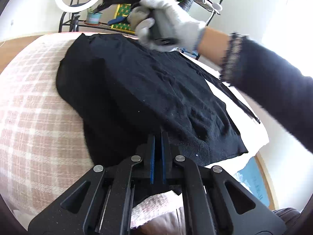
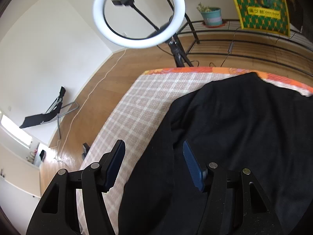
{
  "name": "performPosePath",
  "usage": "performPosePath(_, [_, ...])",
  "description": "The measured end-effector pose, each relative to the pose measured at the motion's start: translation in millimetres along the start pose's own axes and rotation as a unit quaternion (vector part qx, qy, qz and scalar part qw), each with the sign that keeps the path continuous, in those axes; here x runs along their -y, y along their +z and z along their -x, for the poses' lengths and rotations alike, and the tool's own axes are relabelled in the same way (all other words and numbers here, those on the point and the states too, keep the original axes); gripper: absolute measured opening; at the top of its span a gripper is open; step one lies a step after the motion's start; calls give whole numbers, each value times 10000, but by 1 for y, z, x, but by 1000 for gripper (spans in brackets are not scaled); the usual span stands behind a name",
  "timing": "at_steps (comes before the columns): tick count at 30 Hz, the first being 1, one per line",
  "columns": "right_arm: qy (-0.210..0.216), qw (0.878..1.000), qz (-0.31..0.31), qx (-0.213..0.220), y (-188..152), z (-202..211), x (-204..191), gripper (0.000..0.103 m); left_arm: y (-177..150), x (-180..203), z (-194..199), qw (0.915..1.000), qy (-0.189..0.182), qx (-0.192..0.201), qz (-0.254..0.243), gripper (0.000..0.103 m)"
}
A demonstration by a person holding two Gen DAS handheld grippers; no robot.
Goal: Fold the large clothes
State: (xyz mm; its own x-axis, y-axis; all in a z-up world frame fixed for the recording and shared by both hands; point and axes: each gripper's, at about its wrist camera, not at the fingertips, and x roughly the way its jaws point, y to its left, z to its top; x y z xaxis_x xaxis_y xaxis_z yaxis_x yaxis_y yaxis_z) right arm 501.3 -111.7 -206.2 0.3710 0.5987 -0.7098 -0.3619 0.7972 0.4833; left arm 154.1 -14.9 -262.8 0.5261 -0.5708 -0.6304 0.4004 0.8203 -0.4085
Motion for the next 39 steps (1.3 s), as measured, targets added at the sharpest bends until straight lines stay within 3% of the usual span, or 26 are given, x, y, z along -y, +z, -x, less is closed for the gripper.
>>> performPosePath(2, [18, 9999, -39, -128, 9, -26, 1, 61, 1, -5, 2, 10000, 17, 9, 27, 3])
performPosePath(10, [-717, 9943, 320, -719, 23, -107, -7, 61, -1, -20, 2, 9998, 170, -61, -3, 3])
performPosePath(12, [-667, 9939, 426, -764, 21, -113, -10, 45, -2, -25, 4, 9998, 213, -53, -2, 3])
performPosePath(13, [-645, 9933, 488, -819, 20, -116, -11, 16, -2, -26, 6, 9996, 267, -47, -33, 3])
performPosePath(14, [-686, 9927, 513, -855, 19, -117, -11, 5, -2, -28, 8, 9995, 321, -40, -55, 3])
performPosePath(21, [-786, 9948, 537, -359, 34, -87, -13, 4, 5, -25, 30, 9957, 790, 95, -481, 3])
performPosePath(26, [-589, 9977, 50, 317, 54, -32, 20, 4, 9, 9, 37, 9816, 1301, 245, -1378, 3])
performPosePath(31, [-760, 9953, -414, 427, 44, -13, 69, 4, -3, 37, 4, 9737, 1174, -92, -1949, 3])
performPosePath(37, [-984, 9940, -479, 75, 20, -18, 104, 5, -14, 43, -24, 9731, 1017, -454, -2014, 3])
performPosePath(39, [-1336, 9901, -429, -6, 16, -16, 109, 7, -16, 44, -27, 9757, 834, -574, -1944, 3])
